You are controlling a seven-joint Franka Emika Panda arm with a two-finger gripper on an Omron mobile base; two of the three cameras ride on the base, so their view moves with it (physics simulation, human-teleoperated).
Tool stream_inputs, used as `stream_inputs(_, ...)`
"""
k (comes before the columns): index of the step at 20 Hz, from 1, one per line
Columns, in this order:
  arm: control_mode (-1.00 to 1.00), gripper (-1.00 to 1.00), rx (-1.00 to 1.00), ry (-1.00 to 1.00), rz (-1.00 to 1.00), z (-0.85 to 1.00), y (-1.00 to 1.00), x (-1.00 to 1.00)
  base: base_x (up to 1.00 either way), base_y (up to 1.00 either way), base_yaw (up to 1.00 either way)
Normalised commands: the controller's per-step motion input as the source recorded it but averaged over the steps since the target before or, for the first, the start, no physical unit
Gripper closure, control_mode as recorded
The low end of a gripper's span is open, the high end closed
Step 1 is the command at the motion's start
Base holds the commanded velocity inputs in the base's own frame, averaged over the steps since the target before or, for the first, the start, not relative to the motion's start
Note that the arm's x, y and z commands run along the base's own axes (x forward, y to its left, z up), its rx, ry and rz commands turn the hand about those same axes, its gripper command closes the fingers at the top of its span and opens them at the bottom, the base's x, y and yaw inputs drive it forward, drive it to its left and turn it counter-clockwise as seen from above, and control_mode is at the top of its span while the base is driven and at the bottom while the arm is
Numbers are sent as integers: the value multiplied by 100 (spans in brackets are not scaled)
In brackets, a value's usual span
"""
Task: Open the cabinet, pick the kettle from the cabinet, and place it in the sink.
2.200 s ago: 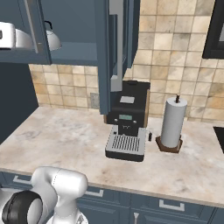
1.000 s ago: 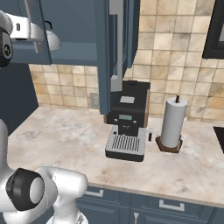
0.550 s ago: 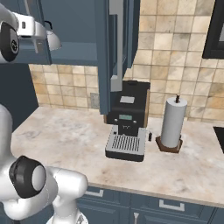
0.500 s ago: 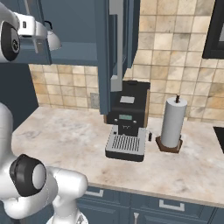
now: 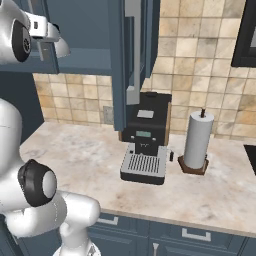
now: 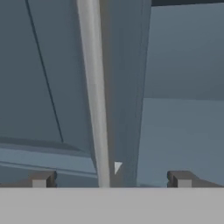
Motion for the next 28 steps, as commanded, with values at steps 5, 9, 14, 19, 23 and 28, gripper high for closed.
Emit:
stream_inputs(5,-100,-100,0,2,0,0,17,36,0,0,0)
stream_inputs(9,-100,-100,0,2,0,0,12,36,0,0,0)
stream_inputs(14,-100,-100,0,4,0,-1,10,36,0,0,0)
stream_inputs(19,-100,100,0,4,0,-3,13,33,0,0,0)
stream_inputs(23,-100,100,0,4,0,-5,23,26,0,0,0)
stream_inputs(28,-100,100,0,1,0,-5,21,23,0,0,0)
